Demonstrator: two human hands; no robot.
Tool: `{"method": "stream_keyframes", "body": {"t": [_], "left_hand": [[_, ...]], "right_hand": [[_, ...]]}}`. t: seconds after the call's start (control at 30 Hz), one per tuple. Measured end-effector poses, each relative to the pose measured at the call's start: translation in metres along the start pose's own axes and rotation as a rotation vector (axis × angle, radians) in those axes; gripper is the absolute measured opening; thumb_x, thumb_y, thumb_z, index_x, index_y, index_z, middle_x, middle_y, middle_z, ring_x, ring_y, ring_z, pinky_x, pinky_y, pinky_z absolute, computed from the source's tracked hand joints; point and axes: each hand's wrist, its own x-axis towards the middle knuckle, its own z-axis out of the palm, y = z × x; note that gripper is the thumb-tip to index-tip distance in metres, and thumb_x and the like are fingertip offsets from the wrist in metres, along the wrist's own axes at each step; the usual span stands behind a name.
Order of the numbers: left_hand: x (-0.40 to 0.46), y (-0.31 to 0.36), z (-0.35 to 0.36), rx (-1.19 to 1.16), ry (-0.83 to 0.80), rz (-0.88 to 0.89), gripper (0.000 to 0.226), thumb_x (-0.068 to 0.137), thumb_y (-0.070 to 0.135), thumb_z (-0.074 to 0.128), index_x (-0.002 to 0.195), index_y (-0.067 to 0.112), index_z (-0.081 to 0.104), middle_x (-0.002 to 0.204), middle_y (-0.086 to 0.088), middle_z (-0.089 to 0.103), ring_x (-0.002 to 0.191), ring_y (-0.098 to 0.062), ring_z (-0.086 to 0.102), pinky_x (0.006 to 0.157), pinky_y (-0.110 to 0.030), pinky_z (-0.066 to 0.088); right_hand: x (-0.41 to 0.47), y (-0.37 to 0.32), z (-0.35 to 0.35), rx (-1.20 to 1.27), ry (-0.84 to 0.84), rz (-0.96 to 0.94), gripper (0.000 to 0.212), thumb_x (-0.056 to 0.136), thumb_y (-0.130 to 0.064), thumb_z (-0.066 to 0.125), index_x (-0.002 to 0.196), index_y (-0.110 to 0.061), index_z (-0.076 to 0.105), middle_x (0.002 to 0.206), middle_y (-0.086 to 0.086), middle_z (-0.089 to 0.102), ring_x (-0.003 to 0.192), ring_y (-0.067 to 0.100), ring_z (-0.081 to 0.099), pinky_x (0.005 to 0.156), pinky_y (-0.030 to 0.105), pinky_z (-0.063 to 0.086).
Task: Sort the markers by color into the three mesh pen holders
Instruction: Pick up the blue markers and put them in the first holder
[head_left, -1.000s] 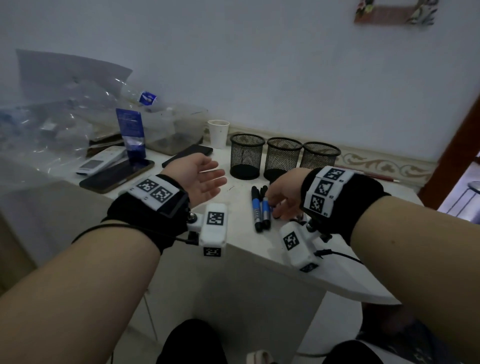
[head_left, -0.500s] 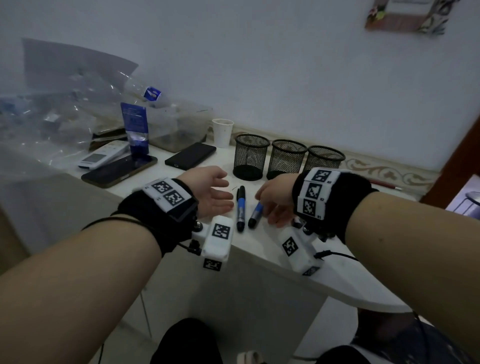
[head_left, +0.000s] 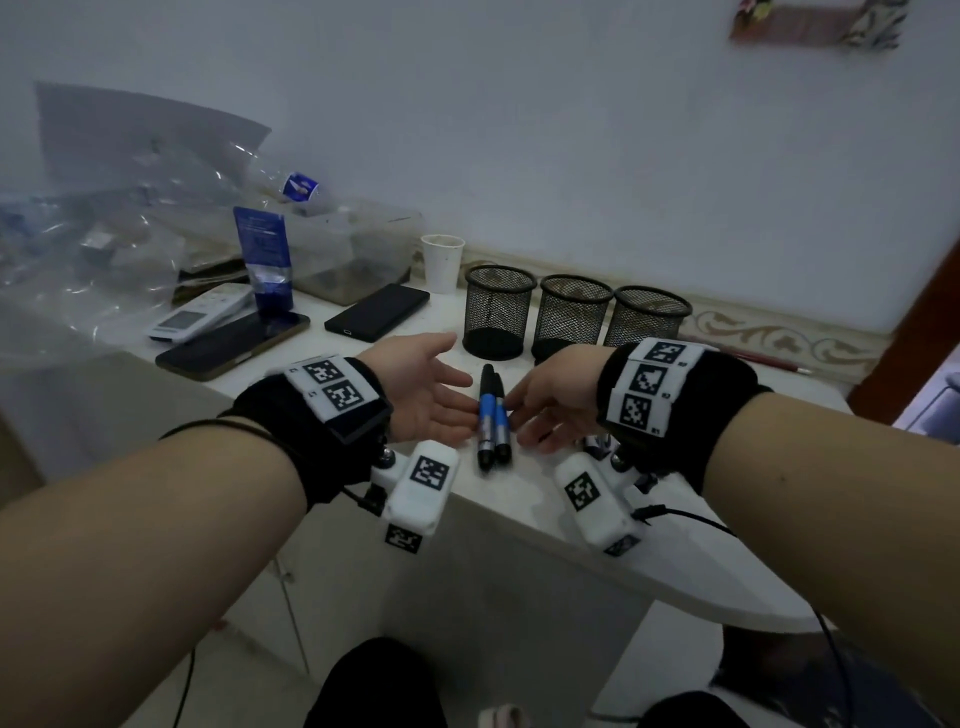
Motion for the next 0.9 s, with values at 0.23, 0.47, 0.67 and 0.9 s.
{"method": "stream_keyframes", "body": {"t": [0.23,0.47,0.67,0.9], "left_hand": [[0.001,-0.003,0.002,-0.044,-0.034,-0.002,0.061,0.096,0.045,0.033,0.139,0.000,0.036,0.132,-0.031,0.049,0.111,-0.041,0.055,0.086,-0.044,0.047],[-0.002,-0.005,0.006,-0.079,-0.073,0.014,0.057,0.096,0.043,0.035,0.132,-0.001,0.042,0.109,-0.028,0.059,0.095,-0.037,0.061,0.076,-0.041,0.050],[-0.013,0.006,0.013,-0.127,-0.088,0.107,0.054,0.097,0.044,0.032,0.117,-0.003,0.049,0.105,-0.026,0.062,0.094,-0.035,0.061,0.080,-0.040,0.050],[-0.013,0.040,0.025,-0.162,-0.143,0.240,0.069,0.097,0.048,0.030,0.131,-0.011,0.041,0.119,-0.027,0.057,0.102,-0.035,0.060,0.088,-0.039,0.049]], "right_hand": [[-0.001,0.001,0.001,0.033,-0.006,0.017,0.017,0.097,-0.006,0.041,0.105,0.001,0.055,0.083,0.014,0.063,0.072,0.024,0.063,0.063,0.030,0.053],[-0.003,0.004,-0.005,0.084,0.021,-0.008,0.015,0.096,-0.004,0.044,0.089,0.001,0.055,0.083,0.015,0.064,0.079,0.026,0.063,0.078,0.035,0.052],[-0.008,-0.007,-0.012,0.044,0.042,-0.110,0.009,0.094,-0.005,0.052,0.098,-0.001,0.058,0.086,0.013,0.066,0.075,0.020,0.065,0.067,0.027,0.055],[-0.004,-0.032,-0.039,0.019,0.109,-0.294,0.011,0.087,-0.008,0.063,0.094,-0.012,0.056,0.077,0.008,0.065,0.065,0.018,0.064,0.050,0.022,0.053]]}}
